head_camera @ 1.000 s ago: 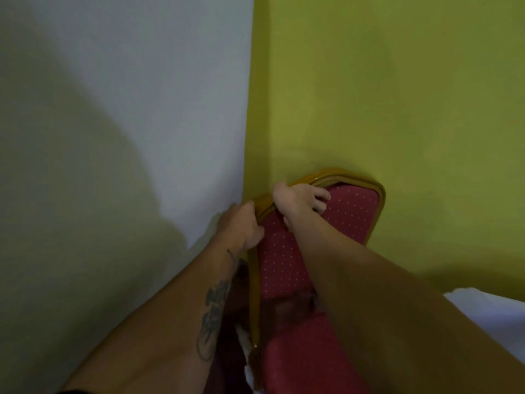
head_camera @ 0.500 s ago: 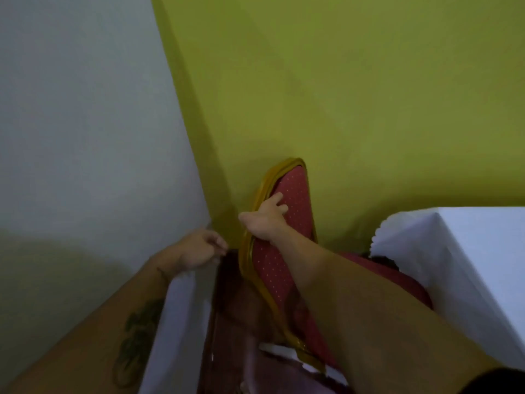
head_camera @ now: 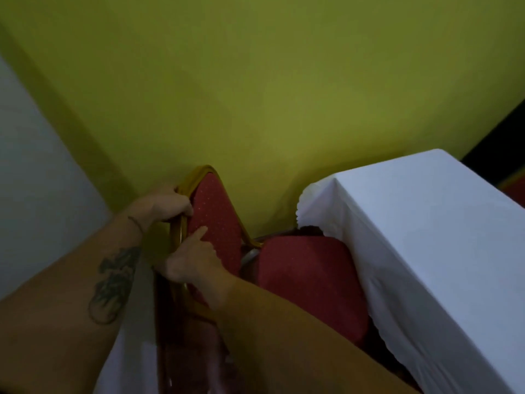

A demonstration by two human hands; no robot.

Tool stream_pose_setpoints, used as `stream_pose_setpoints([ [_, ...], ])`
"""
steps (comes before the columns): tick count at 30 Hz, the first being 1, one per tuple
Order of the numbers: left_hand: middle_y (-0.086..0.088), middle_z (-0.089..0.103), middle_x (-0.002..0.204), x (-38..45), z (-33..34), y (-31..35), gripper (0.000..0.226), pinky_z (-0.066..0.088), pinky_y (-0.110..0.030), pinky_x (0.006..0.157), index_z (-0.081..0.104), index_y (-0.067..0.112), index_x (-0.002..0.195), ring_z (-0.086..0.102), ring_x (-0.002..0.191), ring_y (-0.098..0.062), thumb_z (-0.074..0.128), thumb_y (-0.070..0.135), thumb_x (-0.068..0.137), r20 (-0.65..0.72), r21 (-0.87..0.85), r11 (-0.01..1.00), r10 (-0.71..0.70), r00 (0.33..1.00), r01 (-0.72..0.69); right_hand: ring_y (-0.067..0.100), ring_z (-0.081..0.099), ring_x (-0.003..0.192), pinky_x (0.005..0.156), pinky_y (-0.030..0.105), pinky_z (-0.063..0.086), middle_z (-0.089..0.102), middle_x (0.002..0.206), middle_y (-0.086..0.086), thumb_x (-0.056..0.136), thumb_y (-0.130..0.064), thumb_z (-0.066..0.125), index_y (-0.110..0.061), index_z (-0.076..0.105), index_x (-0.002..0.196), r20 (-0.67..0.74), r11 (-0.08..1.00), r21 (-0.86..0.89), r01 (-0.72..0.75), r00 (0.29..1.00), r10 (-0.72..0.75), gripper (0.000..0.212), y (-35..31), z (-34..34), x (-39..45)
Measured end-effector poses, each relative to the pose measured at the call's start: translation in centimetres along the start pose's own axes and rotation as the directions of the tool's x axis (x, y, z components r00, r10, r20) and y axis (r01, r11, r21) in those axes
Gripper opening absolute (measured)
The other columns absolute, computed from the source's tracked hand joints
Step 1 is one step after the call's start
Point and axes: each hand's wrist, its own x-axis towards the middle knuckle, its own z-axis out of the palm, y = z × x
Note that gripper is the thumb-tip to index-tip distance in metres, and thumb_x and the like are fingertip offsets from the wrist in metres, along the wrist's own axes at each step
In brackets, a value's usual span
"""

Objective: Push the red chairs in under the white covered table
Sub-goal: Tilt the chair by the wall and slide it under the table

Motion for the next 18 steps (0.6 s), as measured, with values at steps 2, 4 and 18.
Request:
stream_pose_setpoints([
  [2, -0.013, 0.060, 0.087, 0.0, 0.0, -0.8, 0.020, 0.049, -0.033, 0.059, 0.052, 0.010, 0.088, 0.055, 0.069, -0.023, 0.070, 0.003, 0.083, 0.040, -0.086, 0.996, -0.031, 0.999, 0.034, 0.043, 0.039, 0.145, 0.113, 0.051, 0.037, 0.029, 0.162, 0.027, 0.084, -0.053, 0.076, -0.011, -0.017, 0.163, 0.009, 1.000, 0.005, -0.030, 1.000, 0.030, 0.129, 0.7, 0.3, -0.5],
  [4, -0.011, 0.058, 0.086, -0.4, 0.6, -1.7, 0.026, 0.046, -0.033, 0.058, 0.050, 0.011, 0.103, 0.054, 0.070, -0.022, 0.066, 0.002, 0.085, 0.093, -0.165, 0.984, -0.056, 0.994, 0.071, 0.043, 0.039, 0.146, 0.113, 0.049, 0.037, 0.031, 0.161, 0.027, 0.084, -0.046, 0.077, -0.010, -0.018, 0.162, 0.030, 0.999, -0.010, -0.042, 0.999, 0.042, 0.129, 1.7, 0.6, -1.3],
  [18, -0.010, 0.062, 0.078, -10.8, 5.8, -4.3, 0.019, 0.050, -0.037, 0.065, 0.061, 0.012, 0.092, 0.060, 0.069, -0.026, 0.062, -0.006, 0.088, 0.140, -0.347, 0.936, -0.018, 0.990, 0.066, 0.053, 0.037, 0.142, 0.107, 0.052, 0.046, 0.014, 0.162, 0.038, 0.087, -0.039, 0.074, -0.007, -0.028, 0.157, 0.183, 0.998, -0.046, 0.053, 0.982, -0.044, 0.128, 10.5, 2.3, -9.9],
])
